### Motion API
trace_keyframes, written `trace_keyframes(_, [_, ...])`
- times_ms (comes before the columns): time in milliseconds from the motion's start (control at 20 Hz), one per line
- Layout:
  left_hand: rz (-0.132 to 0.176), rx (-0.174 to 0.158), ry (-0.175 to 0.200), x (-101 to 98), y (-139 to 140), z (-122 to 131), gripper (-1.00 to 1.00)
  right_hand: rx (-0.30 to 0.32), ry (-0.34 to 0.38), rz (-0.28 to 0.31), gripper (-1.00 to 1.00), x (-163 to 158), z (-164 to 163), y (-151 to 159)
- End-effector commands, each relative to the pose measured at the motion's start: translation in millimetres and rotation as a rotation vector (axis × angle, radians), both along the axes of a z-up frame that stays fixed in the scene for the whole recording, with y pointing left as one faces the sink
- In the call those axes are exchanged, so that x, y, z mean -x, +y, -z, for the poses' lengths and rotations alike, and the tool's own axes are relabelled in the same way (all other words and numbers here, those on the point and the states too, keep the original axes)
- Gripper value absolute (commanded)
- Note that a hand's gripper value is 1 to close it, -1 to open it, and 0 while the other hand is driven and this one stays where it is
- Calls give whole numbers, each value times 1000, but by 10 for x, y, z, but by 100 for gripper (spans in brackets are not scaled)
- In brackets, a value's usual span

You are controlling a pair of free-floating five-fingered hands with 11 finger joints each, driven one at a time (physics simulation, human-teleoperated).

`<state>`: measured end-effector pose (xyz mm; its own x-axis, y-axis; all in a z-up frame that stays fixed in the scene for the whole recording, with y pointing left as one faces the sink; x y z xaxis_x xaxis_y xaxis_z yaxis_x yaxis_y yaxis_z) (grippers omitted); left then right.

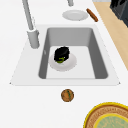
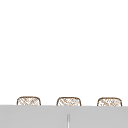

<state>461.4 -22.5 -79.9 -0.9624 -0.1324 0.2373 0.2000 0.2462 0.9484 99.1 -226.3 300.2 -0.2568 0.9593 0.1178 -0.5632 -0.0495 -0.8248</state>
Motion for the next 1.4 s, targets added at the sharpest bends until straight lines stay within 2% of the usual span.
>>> trace_keyframes(0, [15,-6,0,-12,218,-277,100,0,0,0,0,0,0,0])
trace_keyframes(450, [-6,-18,26,88,767,-825,100,0,0,0,0,0,0,0])
trace_keyframes(600, [-4,-20,34,164,951,-1003,100,0,0,0,0,0,0,0])
trace_keyframes(750, [-8,-20,61,275,1074,-1158,100,0,0,0,0,0,0,0])
trace_keyframes(1000, [-9,-26,67,428,1317,-1414,100,0,0,0,0,0,0,0])
trace_keyframes(1150, [-8,-28,34,553,1463,-1554,100,0,0,0,0,0,0,0])
trace_keyframes(1350, [-9,-33,26,668,1669,-1779,100,0,0,0,0,0,0,0])
